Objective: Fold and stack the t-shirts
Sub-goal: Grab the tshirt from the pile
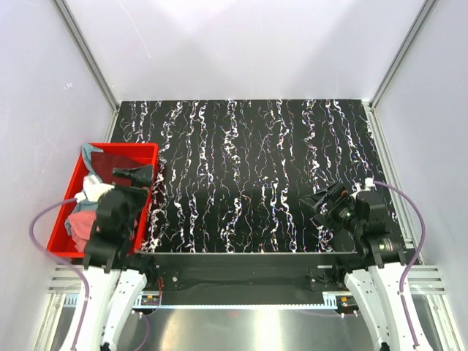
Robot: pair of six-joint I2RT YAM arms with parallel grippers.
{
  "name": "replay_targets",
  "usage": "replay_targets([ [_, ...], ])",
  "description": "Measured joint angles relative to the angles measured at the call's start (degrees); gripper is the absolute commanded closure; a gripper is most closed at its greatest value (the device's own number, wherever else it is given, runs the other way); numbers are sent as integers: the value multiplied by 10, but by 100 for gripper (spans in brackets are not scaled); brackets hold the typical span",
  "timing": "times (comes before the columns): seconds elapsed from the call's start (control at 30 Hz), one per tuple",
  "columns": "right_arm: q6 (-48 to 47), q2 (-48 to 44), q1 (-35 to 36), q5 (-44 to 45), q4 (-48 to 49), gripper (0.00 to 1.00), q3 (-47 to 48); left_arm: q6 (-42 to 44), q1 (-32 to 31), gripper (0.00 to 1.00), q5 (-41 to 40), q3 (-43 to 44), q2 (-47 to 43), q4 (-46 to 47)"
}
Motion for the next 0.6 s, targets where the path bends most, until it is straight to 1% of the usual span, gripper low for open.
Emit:
replay_targets([
  [0.1, -28, 59, 0, 16, -33, 0, 37, -9, 0, 1, -33, 62, 91, -74],
  [0.23, -68, 133, 0, 11, -65, 0, 76, -4, 3, 1, -75, 89, 135, -101],
  [0.3, -83, 166, 0, -3, -84, 0, 96, 20, 26, 1, -80, 100, 158, -99],
  [0.33, -94, 184, 0, -20, -93, 0, 107, 30, 44, 1, -80, 120, 186, -111],
  [0.37, -104, 200, 0, -37, -97, 0, 115, 41, 62, 1, -81, 150, 223, -124],
  [0.5, -123, 227, 0, -118, -88, 0, 119, 92, 145, 1, -87, 324, 438, -172],
  [0.6, -129, 221, 0, -157, -72, 0, 119, 125, 180, 2, -97, 402, 560, -184],
])
